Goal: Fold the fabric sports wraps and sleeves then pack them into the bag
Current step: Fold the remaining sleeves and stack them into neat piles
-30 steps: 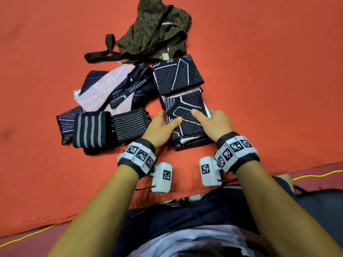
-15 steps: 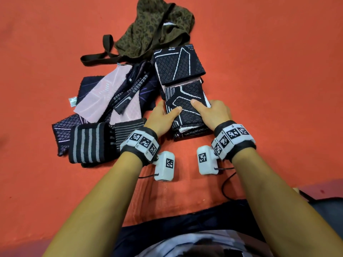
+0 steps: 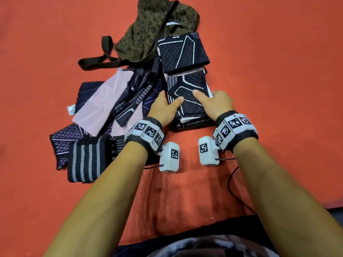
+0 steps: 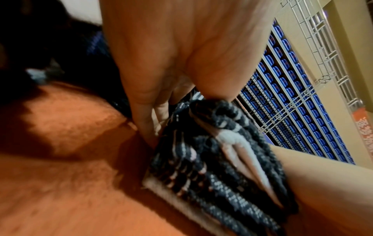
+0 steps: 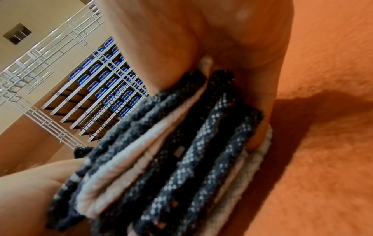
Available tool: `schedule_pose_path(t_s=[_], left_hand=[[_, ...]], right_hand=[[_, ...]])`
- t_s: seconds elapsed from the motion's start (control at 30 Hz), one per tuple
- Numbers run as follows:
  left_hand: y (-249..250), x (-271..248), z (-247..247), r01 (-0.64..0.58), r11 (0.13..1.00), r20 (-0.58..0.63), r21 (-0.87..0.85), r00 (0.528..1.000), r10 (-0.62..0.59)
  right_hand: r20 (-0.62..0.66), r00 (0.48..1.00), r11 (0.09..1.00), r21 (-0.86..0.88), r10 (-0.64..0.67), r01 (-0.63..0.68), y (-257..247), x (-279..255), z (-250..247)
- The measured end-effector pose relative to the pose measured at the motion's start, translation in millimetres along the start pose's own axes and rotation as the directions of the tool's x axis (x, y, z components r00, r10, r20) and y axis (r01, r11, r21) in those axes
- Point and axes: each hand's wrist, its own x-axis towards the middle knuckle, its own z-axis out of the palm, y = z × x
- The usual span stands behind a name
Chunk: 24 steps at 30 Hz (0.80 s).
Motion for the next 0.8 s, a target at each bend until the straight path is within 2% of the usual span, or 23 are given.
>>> schedule_pose_path(t_s=[0.27, 0.43, 0.63, 0.73, 0.8], left_hand=[[4, -8, 0, 0.029, 0.999, -0.034, 0.021, 0.999, -0.029], [19, -26, -7, 0.054, 0.995, -0.03, 0.083, 0.998, -0.052], [29, -42, -28, 0.066, 0.995, -0.043, 0.08, 0.997, -0.063], [44, -57, -50, 0.064, 0.995, -0.078, 0.08, 0.995, -0.058], [47, -62, -67, 0.047, 0.993, -0.107, 0.11, 0.994, -0.035]], right_hand=[[0.0, 1.0, 0.999, -0.022, 0.029, -0.029, -4, -6, 0], [0.032, 0.999, 0.998, -0.067, -0.01, 0.012, -10, -23, -12], [-0.126, 0.97, 0.953, -0.248, -0.21, 0.174, -50, -50, -26], [-0.08, 0.933, 0.913, -0.249, -0.352, 0.323, -80, -62, -15], [-0.01, 0.92, 0.891, -0.252, -0.393, 0.378, -96, -67, 1]])
